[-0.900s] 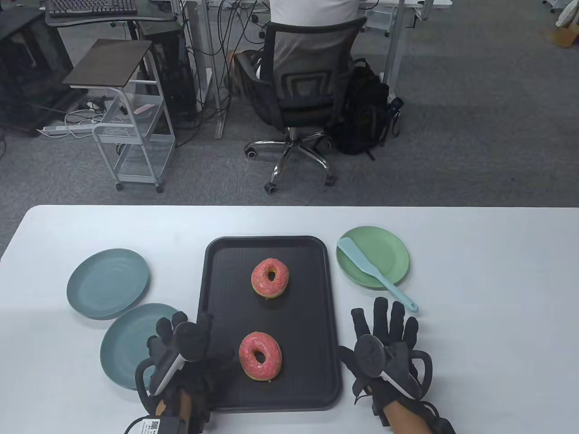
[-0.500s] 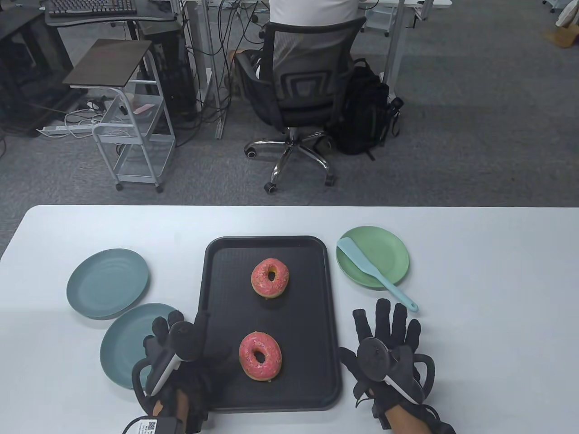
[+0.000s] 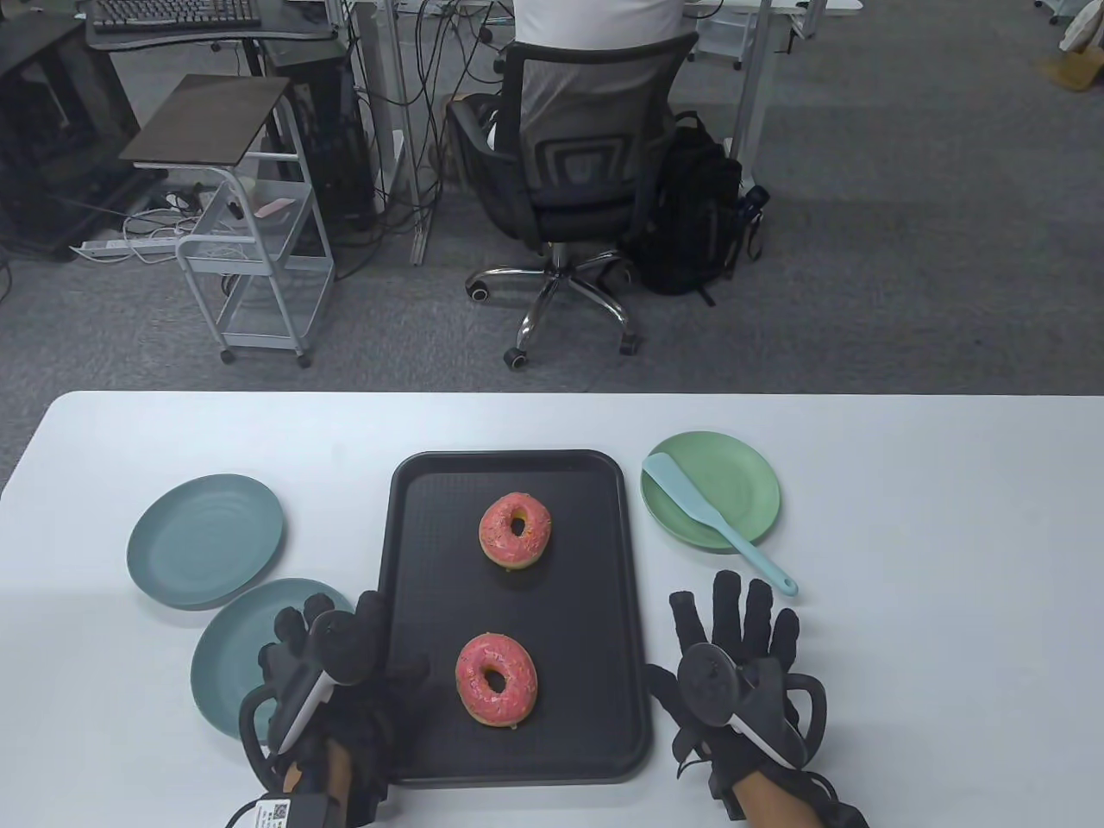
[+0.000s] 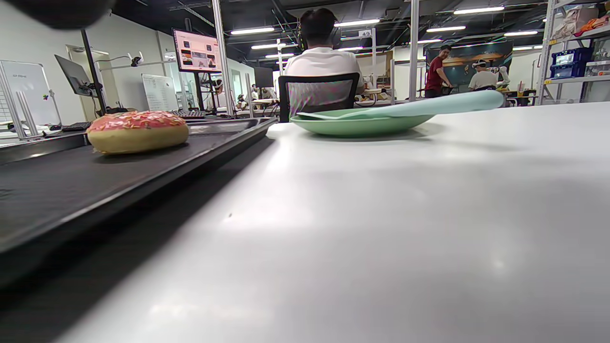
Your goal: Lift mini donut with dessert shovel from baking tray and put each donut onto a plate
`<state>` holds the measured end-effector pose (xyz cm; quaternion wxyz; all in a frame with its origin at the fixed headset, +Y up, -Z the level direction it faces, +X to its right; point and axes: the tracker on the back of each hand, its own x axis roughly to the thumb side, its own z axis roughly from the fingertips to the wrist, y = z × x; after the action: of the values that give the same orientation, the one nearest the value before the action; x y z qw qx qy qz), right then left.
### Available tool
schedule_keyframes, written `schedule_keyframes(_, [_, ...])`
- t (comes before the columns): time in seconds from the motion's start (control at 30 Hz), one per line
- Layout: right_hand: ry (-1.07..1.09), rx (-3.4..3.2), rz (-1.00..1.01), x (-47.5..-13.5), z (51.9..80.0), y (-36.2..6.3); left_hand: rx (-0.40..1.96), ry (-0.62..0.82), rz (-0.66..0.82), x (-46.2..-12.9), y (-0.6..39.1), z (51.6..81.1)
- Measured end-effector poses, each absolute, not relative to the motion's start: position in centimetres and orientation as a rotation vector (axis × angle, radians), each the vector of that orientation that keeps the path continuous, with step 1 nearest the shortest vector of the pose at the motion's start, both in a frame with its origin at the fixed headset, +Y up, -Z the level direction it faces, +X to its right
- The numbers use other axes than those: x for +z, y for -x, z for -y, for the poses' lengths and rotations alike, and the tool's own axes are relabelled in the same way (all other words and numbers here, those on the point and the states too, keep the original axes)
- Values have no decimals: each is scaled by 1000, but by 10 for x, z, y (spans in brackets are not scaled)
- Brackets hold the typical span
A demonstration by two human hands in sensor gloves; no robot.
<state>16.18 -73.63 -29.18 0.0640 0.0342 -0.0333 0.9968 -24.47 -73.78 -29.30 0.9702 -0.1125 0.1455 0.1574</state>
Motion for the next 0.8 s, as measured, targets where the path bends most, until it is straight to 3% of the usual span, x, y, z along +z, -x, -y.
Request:
schedule_keyframes(0.33, [-103, 2995, 27, -291, 738, -164, 485, 253, -588, -286, 313, 754])
schedule_keyframes(0.6, [-96, 2964, 0, -292, 739, -168, 496, 234, -842, -278, 346, 769])
schedule_keyframes(0.8, [-91, 2935, -51, -293, 742, -171, 484, 326, -980, -271, 363, 780])
